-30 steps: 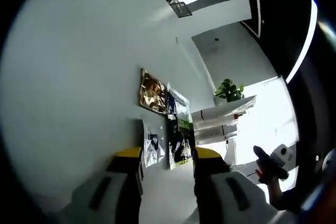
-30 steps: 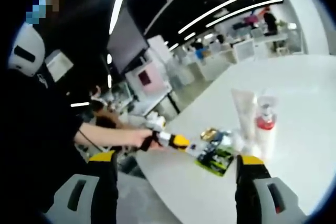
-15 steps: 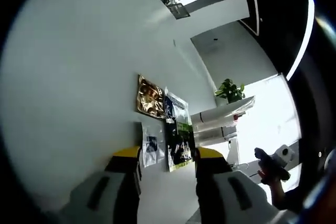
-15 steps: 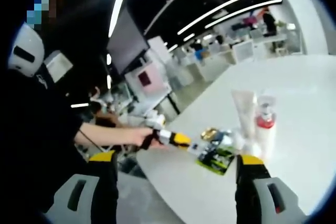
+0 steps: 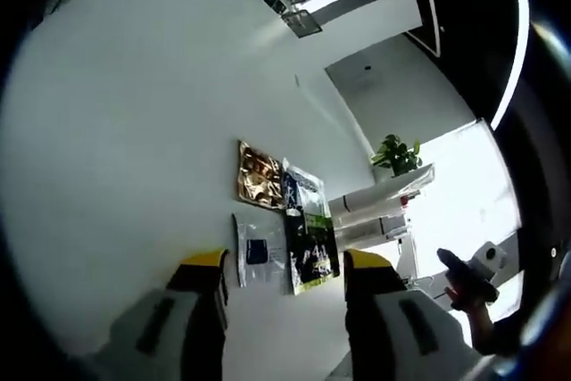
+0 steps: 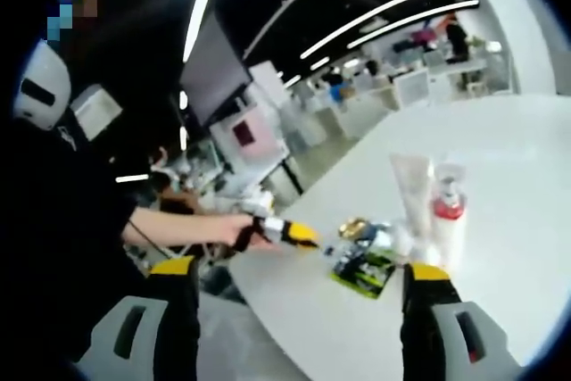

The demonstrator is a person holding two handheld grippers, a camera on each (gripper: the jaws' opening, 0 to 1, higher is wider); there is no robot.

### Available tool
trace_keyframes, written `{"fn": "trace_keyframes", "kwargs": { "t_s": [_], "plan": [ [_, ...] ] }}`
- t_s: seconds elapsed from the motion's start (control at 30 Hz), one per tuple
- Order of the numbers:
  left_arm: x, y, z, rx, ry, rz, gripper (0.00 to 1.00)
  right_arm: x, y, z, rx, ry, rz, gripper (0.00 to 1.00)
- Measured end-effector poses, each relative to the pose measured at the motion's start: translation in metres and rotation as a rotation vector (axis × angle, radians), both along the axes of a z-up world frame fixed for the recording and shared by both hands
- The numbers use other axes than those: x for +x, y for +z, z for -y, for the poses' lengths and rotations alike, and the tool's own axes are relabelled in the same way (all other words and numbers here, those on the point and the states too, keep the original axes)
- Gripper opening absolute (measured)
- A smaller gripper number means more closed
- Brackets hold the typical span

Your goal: Arrange the skincare products in the storage area until every visible bottle or jar stands upright without overlapping.

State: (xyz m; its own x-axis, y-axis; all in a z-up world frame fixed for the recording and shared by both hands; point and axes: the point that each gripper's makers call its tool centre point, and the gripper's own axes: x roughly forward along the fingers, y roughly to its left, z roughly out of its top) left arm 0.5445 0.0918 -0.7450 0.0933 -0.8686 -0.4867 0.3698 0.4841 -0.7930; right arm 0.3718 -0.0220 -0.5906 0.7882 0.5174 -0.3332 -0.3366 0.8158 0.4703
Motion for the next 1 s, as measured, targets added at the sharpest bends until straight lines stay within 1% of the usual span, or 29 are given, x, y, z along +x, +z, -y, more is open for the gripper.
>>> {"fn": "trace_keyframes", "kwargs": {
  "t_s": [0.03, 0.07, 0.1, 0.13, 0.27, 0.3, 0.37, 0.4, 0.43, 0.5, 0.57, 0.6, 0.63, 0.67, 0.7, 0.77, 0.8, 0.87, 0.9, 0.97, 1.0],
  "plan": [
    [0.001, 0.003, 0.000, 0.000, 0.005, 0.014, 0.62, 0.002, 0.002, 0.004, -0.011, -0.022, 0.016, 0.99],
    [0.002, 0.005, -0.001, 0.004, 0.008, 0.027, 0.66, 0.002, 0.002, 0.007, -0.018, -0.037, 0.020, 0.99],
    [0.003, 0.009, -0.003, 0.011, 0.008, 0.052, 0.70, 0.002, 0.002, 0.008, -0.022, -0.045, 0.020, 0.99],
    [0.003, 0.012, -0.004, 0.014, 0.007, 0.061, 0.72, 0.002, 0.002, 0.010, -0.024, -0.053, 0.020, 0.99],
    [0.001, 0.029, -0.010, 0.022, -0.013, 0.113, 0.78, -0.003, 0.003, 0.017, -0.037, -0.082, 0.026, 0.99],
    [0.000, 0.034, -0.012, 0.033, -0.029, 0.151, 0.80, -0.004, 0.004, 0.018, -0.042, -0.085, 0.028, 0.99],
    [-0.005, 0.042, -0.016, 0.059, -0.063, 0.202, 0.84, -0.007, 0.007, 0.021, -0.057, -0.101, 0.039, 0.99],
    [-0.006, 0.044, -0.016, 0.061, -0.067, 0.216, 0.86, -0.010, 0.009, 0.022, -0.060, -0.109, 0.046, 0.99],
    [-0.009, 0.051, -0.016, 0.060, -0.084, 0.246, 0.89, -0.011, 0.010, 0.024, -0.061, -0.115, 0.051, 0.99],
    [-0.015, 0.061, -0.016, 0.063, -0.104, 0.273, 0.92, -0.013, 0.014, 0.028, -0.069, -0.131, 0.064, 0.99],
    [-0.017, 0.076, -0.016, 0.055, -0.129, 0.361, 0.95, -0.015, 0.019, 0.032, -0.075, -0.148, 0.075, 0.99],
    [-0.014, 0.089, -0.014, 0.034, -0.113, 0.454, 0.99, -0.015, 0.021, 0.037, -0.075, -0.157, 0.076, 0.99],
    [-0.014, 0.095, -0.016, 0.043, -0.097, 0.484, 0.99, -0.016, 0.023, 0.039, -0.077, -0.161, 0.076, 0.99],
    [-0.015, 0.105, -0.016, 0.033, -0.102, 0.552, 0.99, -0.017, 0.024, 0.041, -0.082, -0.164, 0.078, 0.99],
    [-0.017, 0.109, -0.017, 0.039, -0.112, 0.562, 0.99, -0.018, 0.027, 0.044, -0.094, -0.168, 0.080, 0.99],
    [-0.023, 0.122, -0.018, 0.041, -0.121, 0.600, 0.99, -0.020, 0.030, 0.048, -0.110, -0.169, 0.079, 0.99],
    [-0.027, 0.128, -0.020, 0.056, -0.140, 0.629, 0.99, -0.020, 0.032, 0.049, -0.117, -0.172, 0.084, 0.99],
    [-0.035, 0.142, -0.024, 0.078, -0.169, 0.678, 0.99, -0.022, 0.040, 0.054, -0.128, -0.180, 0.099, 0.99],
    [-0.040, 0.148, -0.026, 0.086, -0.179, 0.693, 0.99, -0.024, 0.045, 0.058, -0.136, -0.189, 0.121, 0.99],
    [-0.047, 0.162, -0.030, 0.092, -0.181, 0.728, 0.99, -0.029, 0.053, 0.061, -0.129, -0.197, 0.138, 0.99],
    [-0.050, 0.173, -0.033, 0.090, -0.172, 0.762, 0.99, -0.031, 0.055, 0.062, -0.126, -0.197, 0.145, 0.99]
  ]
}}
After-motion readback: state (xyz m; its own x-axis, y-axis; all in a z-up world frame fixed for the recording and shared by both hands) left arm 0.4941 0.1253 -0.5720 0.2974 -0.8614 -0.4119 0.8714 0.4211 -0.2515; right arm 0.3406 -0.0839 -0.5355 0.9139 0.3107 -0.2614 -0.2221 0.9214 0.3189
